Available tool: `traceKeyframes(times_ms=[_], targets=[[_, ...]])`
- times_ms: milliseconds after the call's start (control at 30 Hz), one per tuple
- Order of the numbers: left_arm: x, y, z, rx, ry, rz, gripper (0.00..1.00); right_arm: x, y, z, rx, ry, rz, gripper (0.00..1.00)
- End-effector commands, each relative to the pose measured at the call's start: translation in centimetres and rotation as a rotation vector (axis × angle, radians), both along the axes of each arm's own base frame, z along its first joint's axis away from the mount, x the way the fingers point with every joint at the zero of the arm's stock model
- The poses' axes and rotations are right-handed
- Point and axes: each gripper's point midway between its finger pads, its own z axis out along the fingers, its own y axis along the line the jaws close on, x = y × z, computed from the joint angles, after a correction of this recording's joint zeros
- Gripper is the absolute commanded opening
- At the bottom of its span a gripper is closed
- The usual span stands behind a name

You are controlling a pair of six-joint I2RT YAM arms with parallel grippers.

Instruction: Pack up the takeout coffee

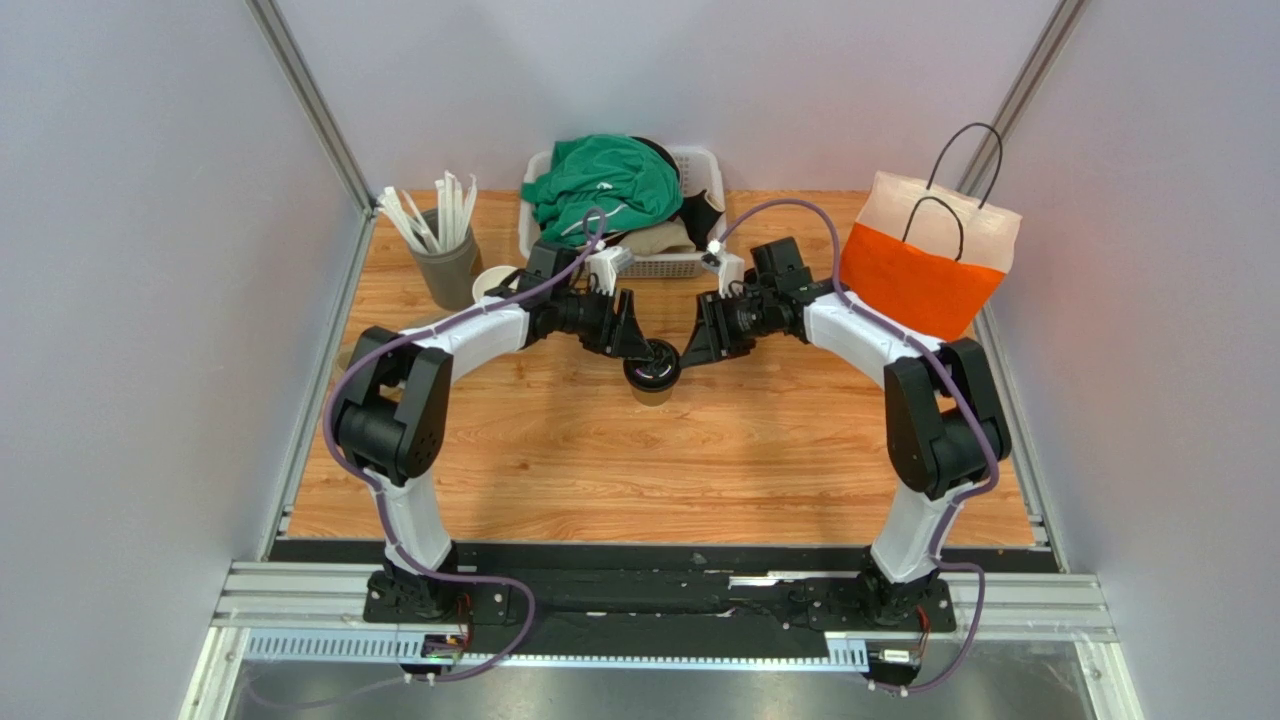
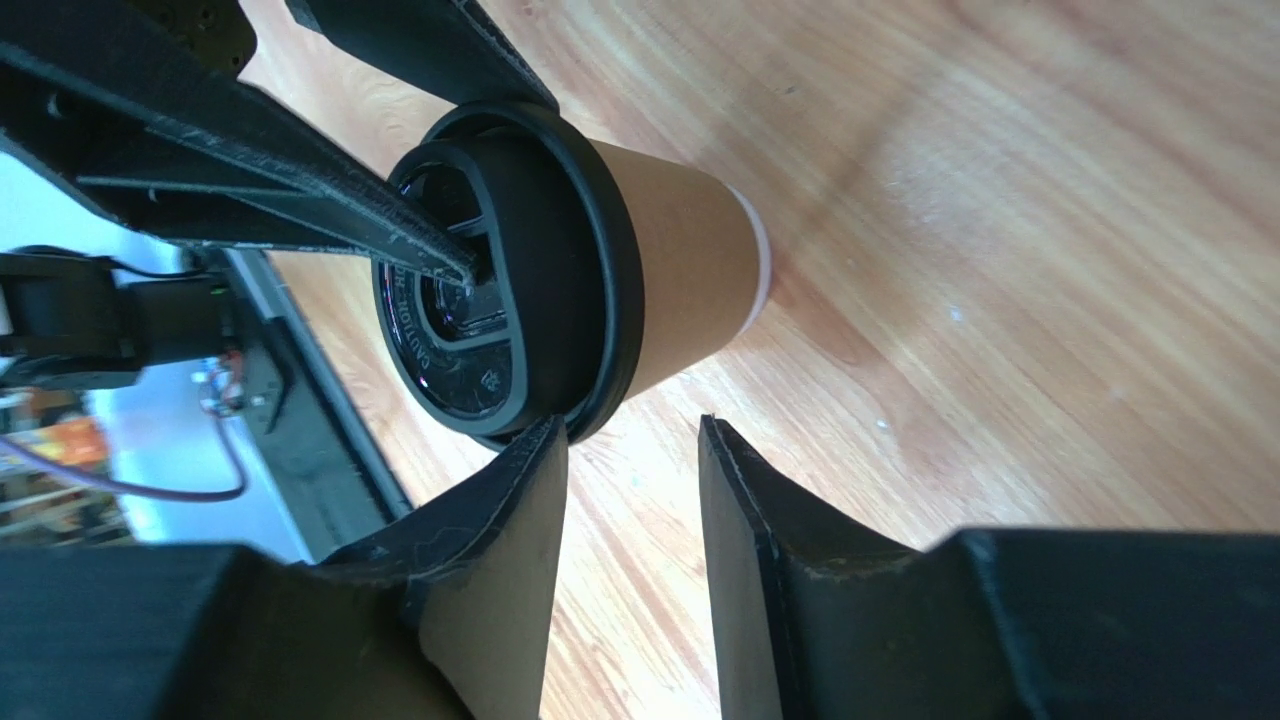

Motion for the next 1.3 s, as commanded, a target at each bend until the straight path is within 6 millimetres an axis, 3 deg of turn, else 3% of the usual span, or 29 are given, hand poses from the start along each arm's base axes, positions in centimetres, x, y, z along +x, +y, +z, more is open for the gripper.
traceKeyframes(times_ms=[0, 133, 333, 733, 1100, 1267], targets=[[-1.6, 4.3, -8.5, 0.282, 0.110, 0.055, 0.55, 1.9, -1.3, 4.0, -0.068, -0.220, -0.012, 0.44], [-1.1, 4.0, -7.7, 0.269, 0.092, 0.050, 0.65, 1.9, -1.3, 5.8, -0.057, -0.246, -0.013, 0.47], [-0.2, 3.2, -4.3, 0.216, 0.021, 0.022, 0.77, 1.6, -0.8, 6.1, -0.046, -0.264, 0.025, 0.51], [0.8, 1.0, 1.7, 0.092, -0.060, -0.062, 0.82, 1.5, 1.0, 6.0, -0.092, -0.301, 0.090, 0.54], [-0.6, 0.9, 1.3, 0.053, -0.045, -0.083, 0.82, 1.5, 2.3, 2.7, -0.154, -0.285, 0.137, 0.54], [-0.5, 0.9, 0.7, 0.056, -0.031, -0.082, 0.76, 1.2, 3.0, 2.2, -0.160, -0.290, 0.149, 0.53]])
